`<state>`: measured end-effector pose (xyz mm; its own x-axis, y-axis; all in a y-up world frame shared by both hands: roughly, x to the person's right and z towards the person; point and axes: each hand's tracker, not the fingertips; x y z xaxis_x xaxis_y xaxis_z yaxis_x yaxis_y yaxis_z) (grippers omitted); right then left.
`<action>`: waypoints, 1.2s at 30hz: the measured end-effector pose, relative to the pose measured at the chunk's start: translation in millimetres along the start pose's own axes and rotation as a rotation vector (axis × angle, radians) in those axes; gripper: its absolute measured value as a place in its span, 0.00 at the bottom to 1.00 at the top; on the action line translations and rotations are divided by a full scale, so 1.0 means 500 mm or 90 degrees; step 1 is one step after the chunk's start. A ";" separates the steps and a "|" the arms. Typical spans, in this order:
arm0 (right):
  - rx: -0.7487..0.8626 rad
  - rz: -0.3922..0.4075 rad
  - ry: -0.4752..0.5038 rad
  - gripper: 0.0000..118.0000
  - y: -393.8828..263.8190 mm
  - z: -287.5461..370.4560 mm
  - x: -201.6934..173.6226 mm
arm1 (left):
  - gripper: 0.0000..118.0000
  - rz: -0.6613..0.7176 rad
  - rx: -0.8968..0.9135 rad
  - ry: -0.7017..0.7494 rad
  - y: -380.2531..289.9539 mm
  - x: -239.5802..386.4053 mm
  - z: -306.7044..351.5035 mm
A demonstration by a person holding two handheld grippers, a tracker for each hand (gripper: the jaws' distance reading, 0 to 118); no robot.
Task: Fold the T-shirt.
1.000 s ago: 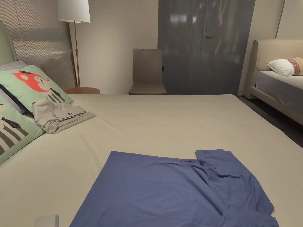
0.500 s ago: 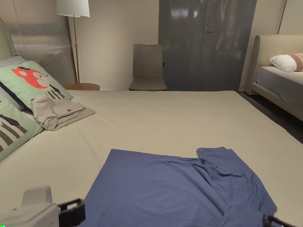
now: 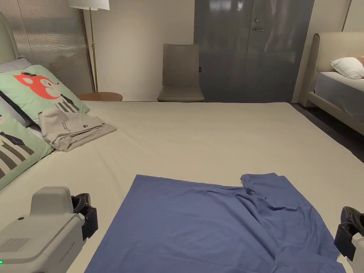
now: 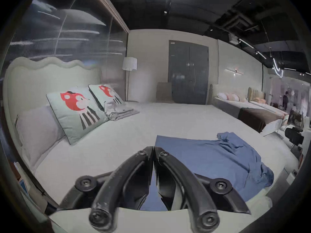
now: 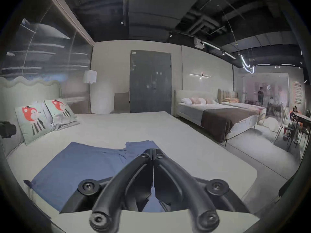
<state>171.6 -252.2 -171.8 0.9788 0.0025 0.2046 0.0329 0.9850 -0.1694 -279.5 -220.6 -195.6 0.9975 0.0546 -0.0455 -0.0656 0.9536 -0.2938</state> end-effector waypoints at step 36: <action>-0.374 -0.043 0.006 0.80 -0.206 -0.039 0.140 | 0.04 -0.008 -0.303 -0.017 -0.212 -0.092 -0.064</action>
<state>240.5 -356.8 -158.7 0.9725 -0.0613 0.2247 0.1986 0.7227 -0.6620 -319.1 -333.6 -192.8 0.9982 0.0572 -0.0161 -0.0522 0.7130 -0.6992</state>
